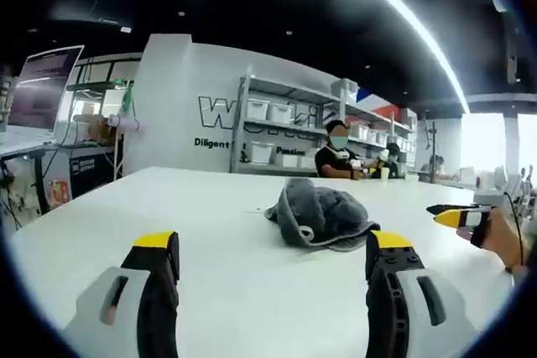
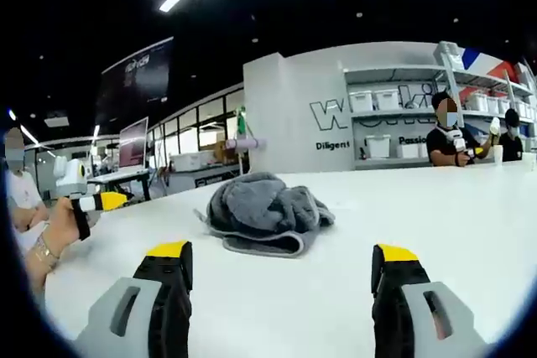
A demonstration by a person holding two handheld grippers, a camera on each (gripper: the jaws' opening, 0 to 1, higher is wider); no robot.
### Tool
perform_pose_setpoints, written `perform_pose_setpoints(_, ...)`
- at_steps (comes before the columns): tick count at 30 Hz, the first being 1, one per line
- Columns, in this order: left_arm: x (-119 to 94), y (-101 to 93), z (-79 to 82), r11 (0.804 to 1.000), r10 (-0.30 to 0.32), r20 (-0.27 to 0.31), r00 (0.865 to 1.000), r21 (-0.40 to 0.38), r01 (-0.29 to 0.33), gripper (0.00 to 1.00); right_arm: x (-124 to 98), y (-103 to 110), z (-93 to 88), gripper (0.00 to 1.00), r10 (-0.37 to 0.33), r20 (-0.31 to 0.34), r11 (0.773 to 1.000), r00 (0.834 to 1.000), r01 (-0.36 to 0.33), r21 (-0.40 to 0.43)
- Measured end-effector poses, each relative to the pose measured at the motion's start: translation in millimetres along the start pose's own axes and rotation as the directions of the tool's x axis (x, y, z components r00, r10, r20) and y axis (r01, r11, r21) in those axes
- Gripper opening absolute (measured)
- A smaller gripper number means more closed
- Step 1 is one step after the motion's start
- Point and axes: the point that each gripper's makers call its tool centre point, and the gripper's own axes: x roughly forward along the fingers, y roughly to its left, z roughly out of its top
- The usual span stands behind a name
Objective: Fold the towel on the table until its edges align and the towel forms a compact rectangular stack.
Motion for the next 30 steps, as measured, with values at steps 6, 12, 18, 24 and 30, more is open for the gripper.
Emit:
perform_pose_setpoints(6,1.2,-0.2,-0.2,1.0,-0.004,-0.004,1.0,-0.002,0.004,0.9,-0.4,2.9,-0.8,0.88,0.007,-0.005,1.0,1.0,-0.007,-0.015)
perform_pose_setpoints(12,1.6,-0.5,0.3,1.0,-0.008,-0.003,1.0,-0.004,0.008,0.89,-0.4,3.9,0.0,0.87,0.01,-0.002,1.0,1.0,-0.01,-0.022)
perform_pose_setpoints(18,2.1,-1.2,0.6,1.0,-0.014,-0.004,1.0,-0.005,0.014,0.89,-0.6,12.5,8.4,0.83,0.049,0.035,0.998,0.998,-0.049,-0.026)
perform_pose_setpoints(24,2.0,-2.7,1.1,1.0,-0.021,0.0,1.0,-0.009,0.021,0.88,1.0,11.0,8.3,0.78,0.025,0.034,0.997,0.999,-0.022,-0.069)
perform_pose_setpoints(30,2.3,2.3,2.1,1.0,-0.002,0.002,1.0,-0.01,0.002,0.88,5.0,9.3,2.0,0.72,-0.008,0.001,0.987,1.0,0.008,-0.163)
